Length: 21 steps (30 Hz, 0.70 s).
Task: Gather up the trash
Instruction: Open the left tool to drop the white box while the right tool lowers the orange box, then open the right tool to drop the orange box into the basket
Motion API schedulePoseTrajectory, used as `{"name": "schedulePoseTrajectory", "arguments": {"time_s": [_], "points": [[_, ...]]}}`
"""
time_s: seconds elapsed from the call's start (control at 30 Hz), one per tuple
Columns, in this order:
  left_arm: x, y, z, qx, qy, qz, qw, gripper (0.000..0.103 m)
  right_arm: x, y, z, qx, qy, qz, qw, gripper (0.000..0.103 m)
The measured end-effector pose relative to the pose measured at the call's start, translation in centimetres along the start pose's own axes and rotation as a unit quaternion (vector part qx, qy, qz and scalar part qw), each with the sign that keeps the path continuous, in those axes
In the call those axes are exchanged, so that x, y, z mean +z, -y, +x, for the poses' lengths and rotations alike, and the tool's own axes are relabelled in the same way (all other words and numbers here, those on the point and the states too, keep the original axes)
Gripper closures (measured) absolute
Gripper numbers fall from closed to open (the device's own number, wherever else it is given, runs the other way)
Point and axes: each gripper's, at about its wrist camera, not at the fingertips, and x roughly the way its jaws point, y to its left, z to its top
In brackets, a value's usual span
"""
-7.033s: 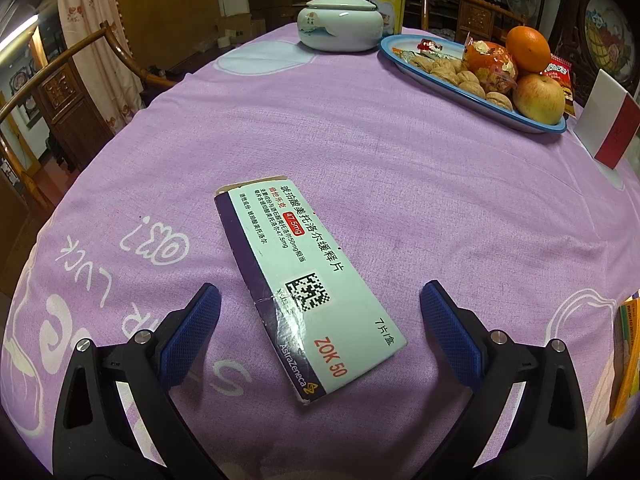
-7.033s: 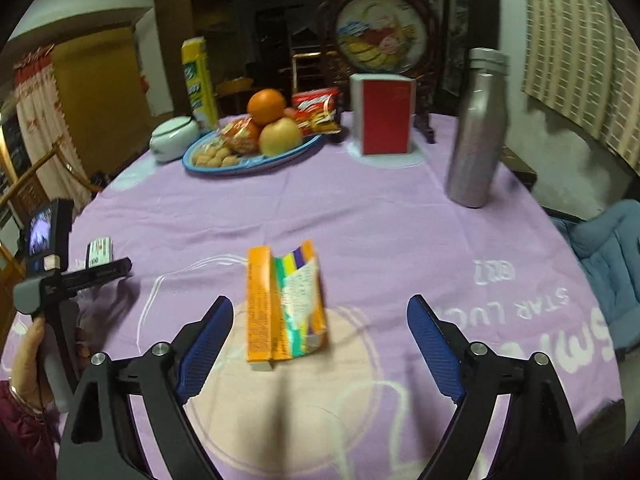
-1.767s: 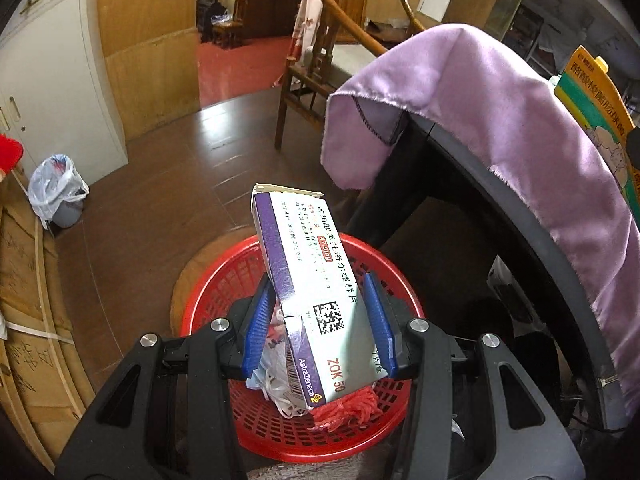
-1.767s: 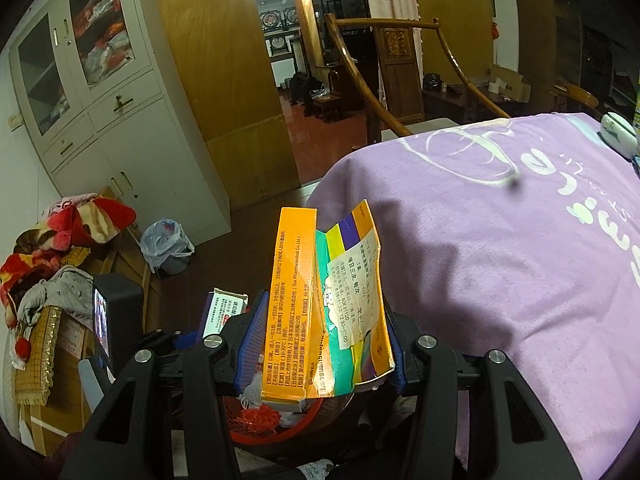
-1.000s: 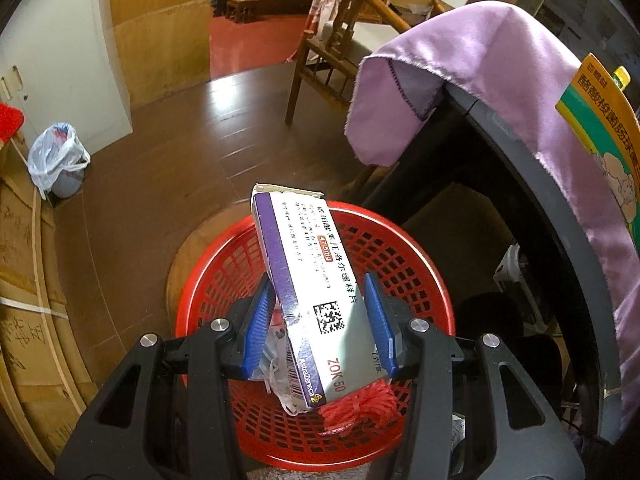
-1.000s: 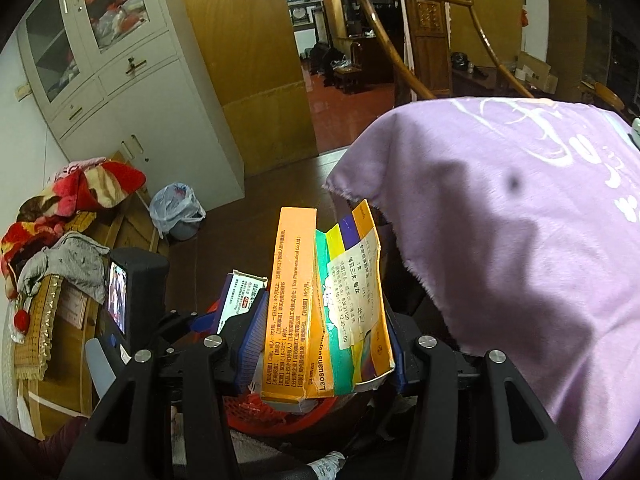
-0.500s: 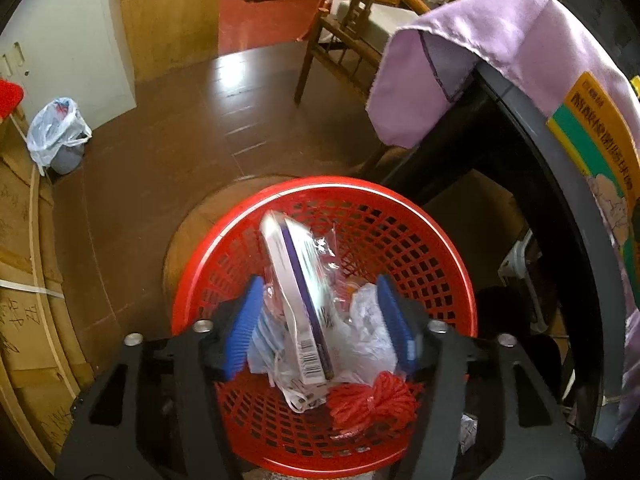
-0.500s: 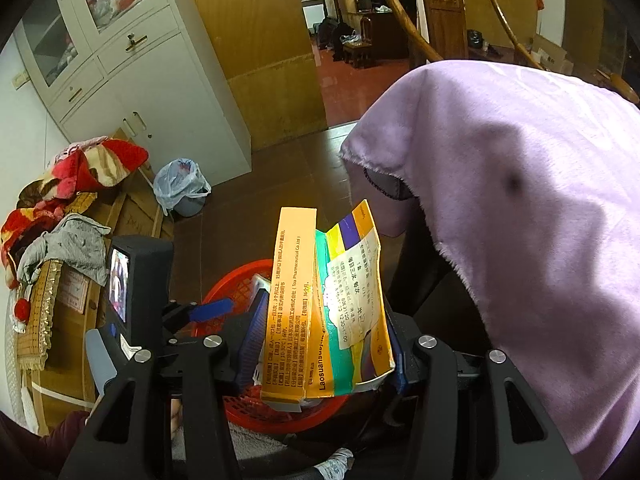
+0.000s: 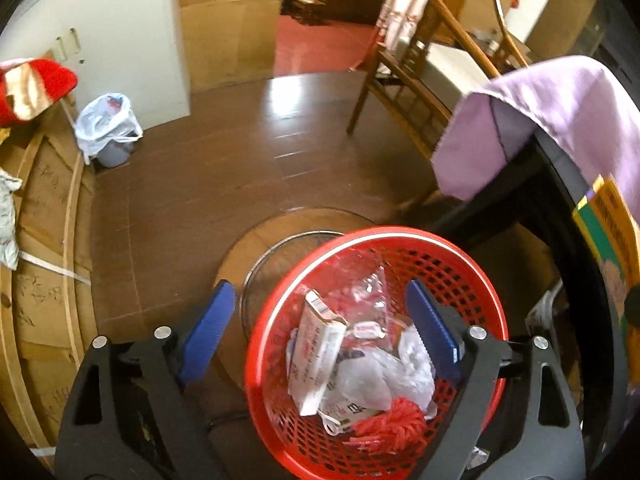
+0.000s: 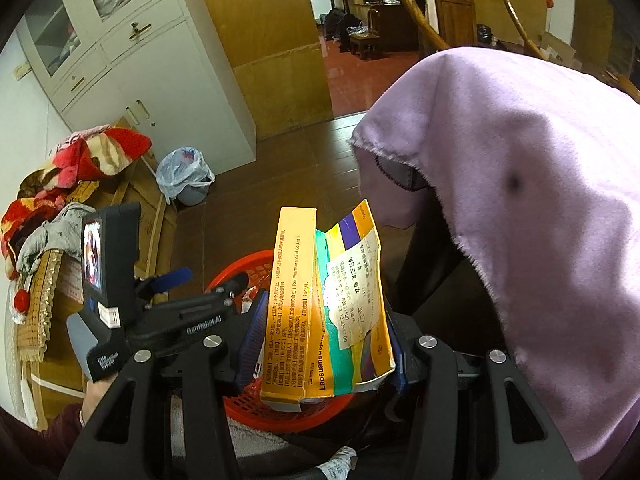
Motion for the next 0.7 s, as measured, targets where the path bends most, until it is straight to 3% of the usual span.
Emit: {"name": "schedulePoseTrajectory", "arguments": {"time_s": [0.57,0.7], "points": [[0.2,-0.6,0.7,0.005,-0.005,-0.010,0.9999,0.014,0.0,-2.1,2.8,0.011,-0.033,-0.031,0.999,0.050],[0.2,-0.8,0.8,0.003,-0.007,-0.012,0.9999,0.014,0.0,-2.0,2.9,0.017,-0.036,-0.027,0.999,0.045]]}}
